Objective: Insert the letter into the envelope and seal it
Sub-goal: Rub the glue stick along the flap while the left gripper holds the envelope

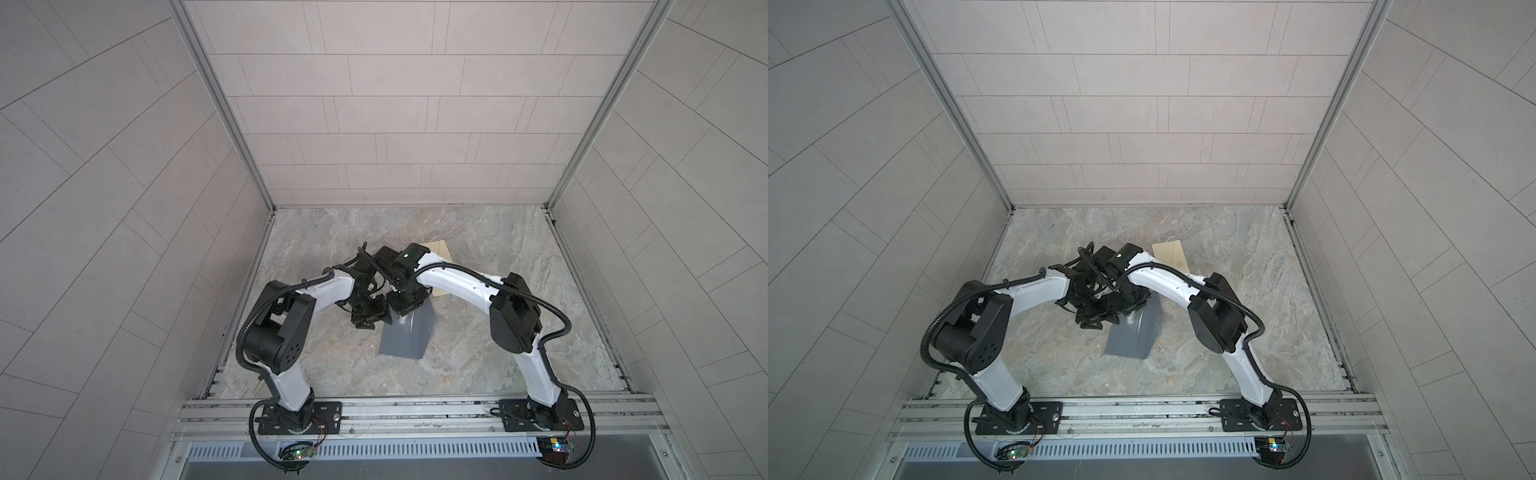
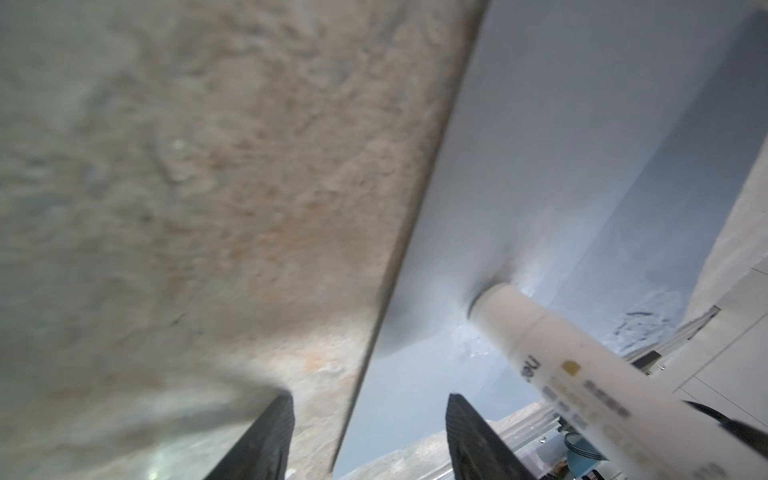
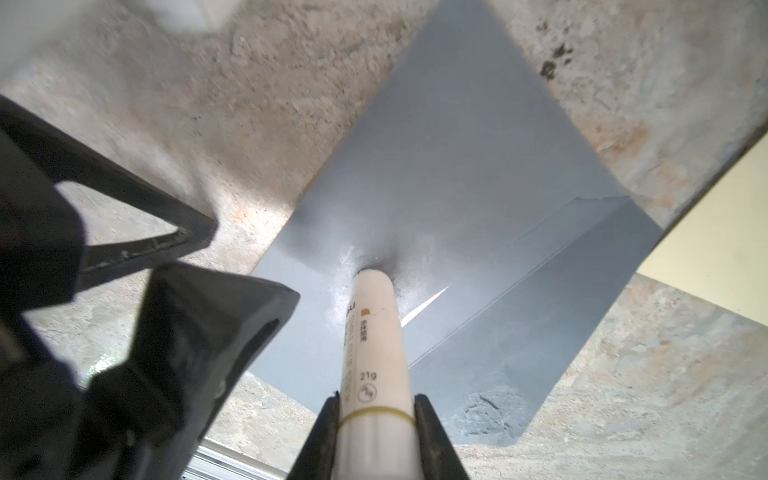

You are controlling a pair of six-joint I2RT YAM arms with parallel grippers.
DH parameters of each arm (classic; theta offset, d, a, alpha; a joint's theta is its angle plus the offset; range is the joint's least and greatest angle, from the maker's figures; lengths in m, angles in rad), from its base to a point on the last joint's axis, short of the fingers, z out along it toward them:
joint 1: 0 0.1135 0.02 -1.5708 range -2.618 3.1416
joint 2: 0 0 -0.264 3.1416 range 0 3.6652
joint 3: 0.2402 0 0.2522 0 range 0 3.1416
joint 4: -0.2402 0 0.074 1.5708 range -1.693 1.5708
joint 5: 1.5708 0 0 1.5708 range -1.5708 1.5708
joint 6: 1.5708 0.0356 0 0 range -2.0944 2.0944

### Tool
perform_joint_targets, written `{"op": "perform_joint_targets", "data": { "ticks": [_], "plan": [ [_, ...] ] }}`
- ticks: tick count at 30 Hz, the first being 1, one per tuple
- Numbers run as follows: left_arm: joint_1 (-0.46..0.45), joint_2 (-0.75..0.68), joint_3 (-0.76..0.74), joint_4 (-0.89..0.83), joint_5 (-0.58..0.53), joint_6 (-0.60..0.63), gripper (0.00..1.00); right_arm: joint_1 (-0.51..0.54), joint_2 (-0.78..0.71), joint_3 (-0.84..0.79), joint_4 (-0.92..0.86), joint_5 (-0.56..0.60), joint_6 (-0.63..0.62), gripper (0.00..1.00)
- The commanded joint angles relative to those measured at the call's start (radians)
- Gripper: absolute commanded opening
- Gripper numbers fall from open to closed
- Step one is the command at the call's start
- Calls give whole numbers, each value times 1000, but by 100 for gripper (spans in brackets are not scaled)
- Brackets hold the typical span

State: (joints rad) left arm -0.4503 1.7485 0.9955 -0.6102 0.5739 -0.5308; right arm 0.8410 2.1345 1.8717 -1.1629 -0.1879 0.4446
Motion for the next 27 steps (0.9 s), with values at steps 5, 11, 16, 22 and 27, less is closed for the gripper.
{"op": "perform_joint_targets", "data": {
  "ticks": [5, 11, 16, 22, 27],
  "plan": [
    [-12, 87, 2, 90, 75, 13, 65, -20, -36, -130, 127, 6, 59, 3],
    [-12, 83, 2, 146, 99, -4, 44, -19, -63, -189, 171, 14, 91, 2],
    [-12, 84, 9, 162, 83, -17, 39, -18, -69, -213, 191, 30, 110, 1],
    [-12, 109, 22, 156, 63, -26, 35, -4, -58, -194, 189, 65, 121, 0],
    [-12, 97, 16, 203, 71, -31, 34, -2, -48, -201, 197, 63, 134, 0]
  ]
}}
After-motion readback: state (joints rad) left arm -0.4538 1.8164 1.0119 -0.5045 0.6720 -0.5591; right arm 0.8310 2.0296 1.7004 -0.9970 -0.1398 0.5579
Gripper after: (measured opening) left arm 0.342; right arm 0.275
